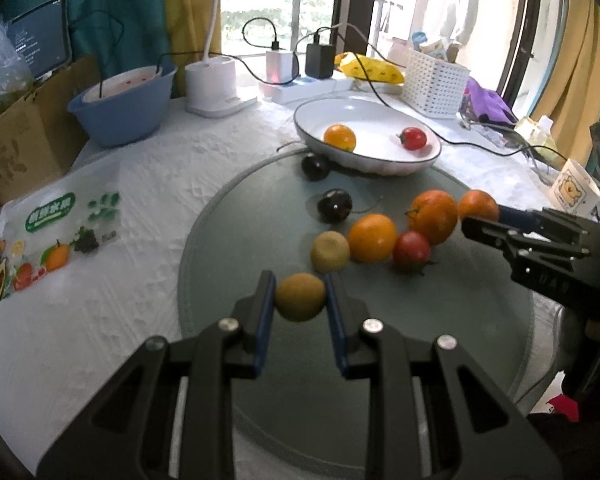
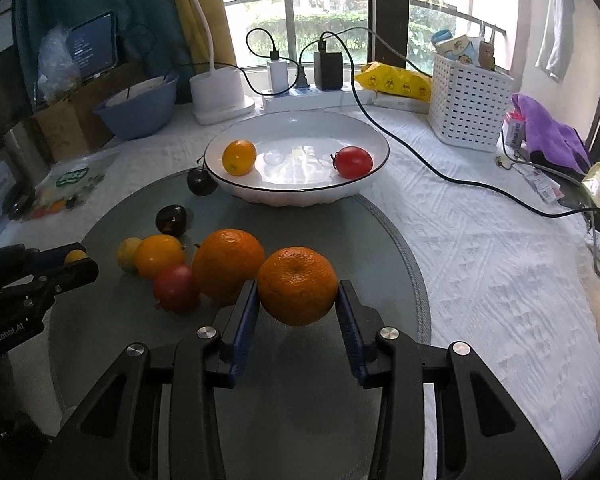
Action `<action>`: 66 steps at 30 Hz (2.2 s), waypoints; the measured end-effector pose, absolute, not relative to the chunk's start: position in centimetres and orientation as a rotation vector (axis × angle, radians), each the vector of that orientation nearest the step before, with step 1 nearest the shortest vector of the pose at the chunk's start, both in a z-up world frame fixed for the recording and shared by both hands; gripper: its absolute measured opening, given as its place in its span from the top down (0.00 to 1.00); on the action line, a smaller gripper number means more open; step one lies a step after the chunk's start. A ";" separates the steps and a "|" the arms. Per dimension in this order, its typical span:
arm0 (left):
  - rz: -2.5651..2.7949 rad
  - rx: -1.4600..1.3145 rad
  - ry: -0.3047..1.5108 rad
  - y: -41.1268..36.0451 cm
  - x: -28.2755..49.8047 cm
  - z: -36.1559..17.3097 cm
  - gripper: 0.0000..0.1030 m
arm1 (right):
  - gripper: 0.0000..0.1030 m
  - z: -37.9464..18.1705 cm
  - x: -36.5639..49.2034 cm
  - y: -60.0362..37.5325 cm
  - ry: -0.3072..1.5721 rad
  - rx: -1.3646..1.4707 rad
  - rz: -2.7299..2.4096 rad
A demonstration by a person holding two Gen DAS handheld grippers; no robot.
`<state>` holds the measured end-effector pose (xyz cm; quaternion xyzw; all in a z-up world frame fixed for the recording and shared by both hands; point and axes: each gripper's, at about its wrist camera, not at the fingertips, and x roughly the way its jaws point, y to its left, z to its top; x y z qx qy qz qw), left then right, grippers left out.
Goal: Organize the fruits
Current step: 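Grasp a large orange with the right gripper while the left grasps a small yellow fruit, then carry the orange with the right gripper while the left carries the yellow fruit to the plate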
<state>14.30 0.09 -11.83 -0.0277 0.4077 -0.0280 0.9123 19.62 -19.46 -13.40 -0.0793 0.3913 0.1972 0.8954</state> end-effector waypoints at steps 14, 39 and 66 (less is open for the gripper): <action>-0.085 -0.032 0.786 -0.9 14.1 -9.1 0.75 | 0.59 -11.4 18.3 -19.6 0.758 -0.158 0.410; -0.120 0.015 0.695 -1.3 18.8 -4.6 0.74 | 0.59 -7.8 21.6 -19.5 0.689 -0.153 0.406; -0.182 -0.034 0.749 -1.8 28.9 -6.9 0.75 | 0.59 -9.2 29.2 -19.2 0.729 -0.164 0.408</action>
